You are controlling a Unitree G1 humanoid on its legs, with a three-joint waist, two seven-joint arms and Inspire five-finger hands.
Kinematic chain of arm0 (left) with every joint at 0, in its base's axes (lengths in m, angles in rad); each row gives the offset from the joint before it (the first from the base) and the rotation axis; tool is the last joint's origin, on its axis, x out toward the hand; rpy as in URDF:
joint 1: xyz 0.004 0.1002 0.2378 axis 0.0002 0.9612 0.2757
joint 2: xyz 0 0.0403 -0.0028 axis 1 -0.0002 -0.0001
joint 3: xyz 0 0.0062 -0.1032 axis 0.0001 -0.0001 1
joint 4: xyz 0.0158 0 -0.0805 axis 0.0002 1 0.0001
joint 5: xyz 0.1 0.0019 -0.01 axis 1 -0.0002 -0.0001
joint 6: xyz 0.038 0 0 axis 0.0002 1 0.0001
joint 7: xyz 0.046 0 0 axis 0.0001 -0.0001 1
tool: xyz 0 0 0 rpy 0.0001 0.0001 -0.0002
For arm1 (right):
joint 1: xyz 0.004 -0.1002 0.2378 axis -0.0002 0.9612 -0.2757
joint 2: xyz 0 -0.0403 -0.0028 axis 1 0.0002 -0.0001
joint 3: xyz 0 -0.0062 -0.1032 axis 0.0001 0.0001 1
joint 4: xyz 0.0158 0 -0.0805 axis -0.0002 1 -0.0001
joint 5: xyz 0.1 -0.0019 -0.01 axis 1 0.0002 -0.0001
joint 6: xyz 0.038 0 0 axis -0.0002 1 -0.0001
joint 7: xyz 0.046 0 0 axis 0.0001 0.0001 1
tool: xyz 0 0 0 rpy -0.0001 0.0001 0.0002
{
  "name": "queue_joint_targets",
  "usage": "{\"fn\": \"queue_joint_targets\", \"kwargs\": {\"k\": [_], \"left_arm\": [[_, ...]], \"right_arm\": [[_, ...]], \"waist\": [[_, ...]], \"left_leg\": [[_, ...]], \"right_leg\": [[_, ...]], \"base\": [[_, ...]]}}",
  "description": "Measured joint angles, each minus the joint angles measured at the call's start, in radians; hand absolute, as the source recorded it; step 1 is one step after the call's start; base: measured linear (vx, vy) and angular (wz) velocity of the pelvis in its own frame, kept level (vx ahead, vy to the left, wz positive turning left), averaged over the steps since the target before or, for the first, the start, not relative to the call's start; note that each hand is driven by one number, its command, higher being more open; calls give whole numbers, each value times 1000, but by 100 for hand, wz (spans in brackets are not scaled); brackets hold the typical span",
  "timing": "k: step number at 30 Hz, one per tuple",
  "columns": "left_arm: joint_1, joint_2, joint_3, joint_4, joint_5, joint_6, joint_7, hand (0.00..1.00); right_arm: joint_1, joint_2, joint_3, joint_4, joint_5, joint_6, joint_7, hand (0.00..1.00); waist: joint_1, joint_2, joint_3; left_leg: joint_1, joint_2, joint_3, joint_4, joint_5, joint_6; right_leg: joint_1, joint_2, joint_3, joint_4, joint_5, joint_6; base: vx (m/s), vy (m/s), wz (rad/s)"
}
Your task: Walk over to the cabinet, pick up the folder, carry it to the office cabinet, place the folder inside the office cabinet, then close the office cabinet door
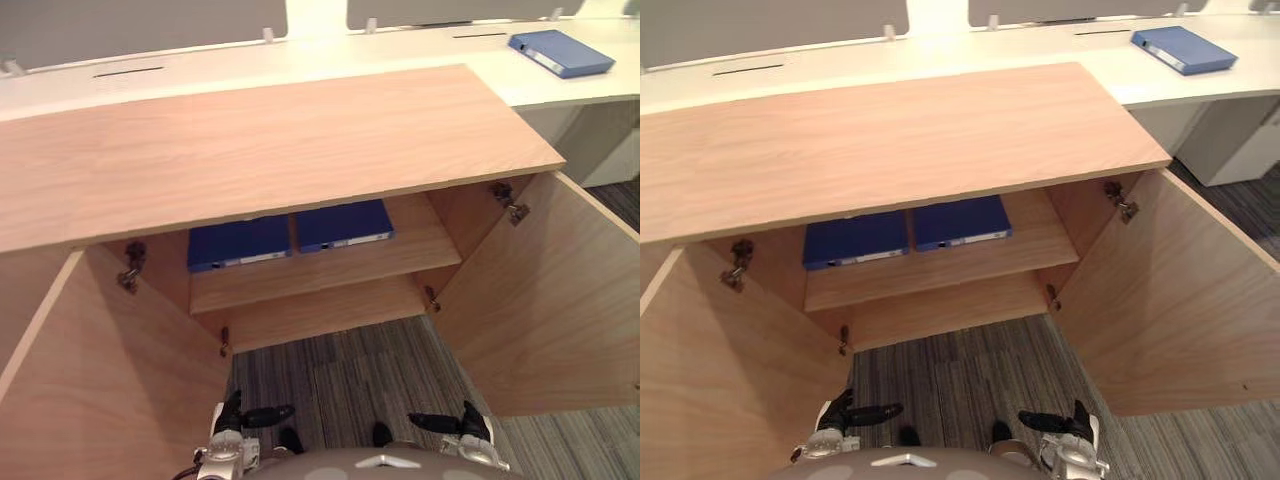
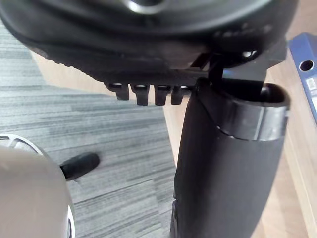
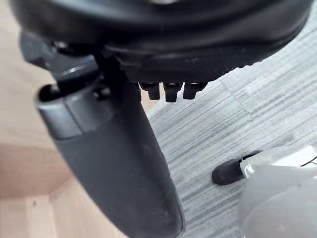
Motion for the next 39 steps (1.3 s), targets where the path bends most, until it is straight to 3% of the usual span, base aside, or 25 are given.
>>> {"fn": "queue_joint_targets", "kwargs": {"k": [5, 8, 13, 16, 19, 23, 31, 39], "left_arm": [[-2, -8, 63, 1, 9, 14, -2, 100], [1, -36, 111, -5, 9, 15, -1, 100], [4, -123, 208, -69, 29, 16, -10, 100], [-3, -145, 215, -92, 52, 15, -26, 100], [-19, -147, 212, -95, 71, 15, -36, 100], [-17, -145, 182, -115, 74, 12, -40, 100], [-3, -131, 45, -112, 88, -2, -68, 100], [19, -77, -73, -104, 88, -24, -84, 100]], "right_arm": [[46, 34, -114, -145, 165, -21, -24, 100], [84, 39, -119, -264, 237, -37, -43, 100], [120, 88, -182, -510, 285, -79, -79, 100], [111, 99, -194, -611, 309, -91, -103, 100], [108, 93, -196, -705, 308, -98, -115, 100], [65, 50, -195, -757, 307, -99, -121, 100], [-92, -164, -190, -731, 307, -112, -72, 100], [-155, -336, -117, -563, 303, -112, -9, 100]], "waist": [[-27, 0, -1], [-41, 7, -5], [-67, 23, -2], [-93, 34, 1], [-97, 50, 6], [-99, 61, 7], [-100, 76, 19], [-100, 87, 34]], "left_leg": [[51, 18, 124, 1, -35, -24], [76, 33, 204, 5, -54, -39], [94, 79, 332, 79, -108, -63], [95, 96, 380, 101, -119, -72], [94, 108, 415, 116, -124, -80], [84, 116, 427, 128, -123, -82], [31, 106, 417, 130, -122, -77], [-10, 75, 309, 124, -118, -63]], "right_leg": [[-15, 32, 111, -1, 11, -15], [-34, 59, 160, 15, 16, -20], [-76, 109, 240, 65, 16, -20], [-101, 130, 275, 84, 16, -19], [-122, 152, 305, 100, 16, -19], [-139, 166, 319, 105, 19, -15], [-169, 152, 337, 57, 61, 3], [-168, 109, 291, 17, 78, 11]], "base": [[33, -23, -78], [3, -36, -81], [8, -77, -76], [-3, -73, -51], [0, -71, -39], [14, -71, -16], [6, -22, -4], [-15, -10, 19]]}}
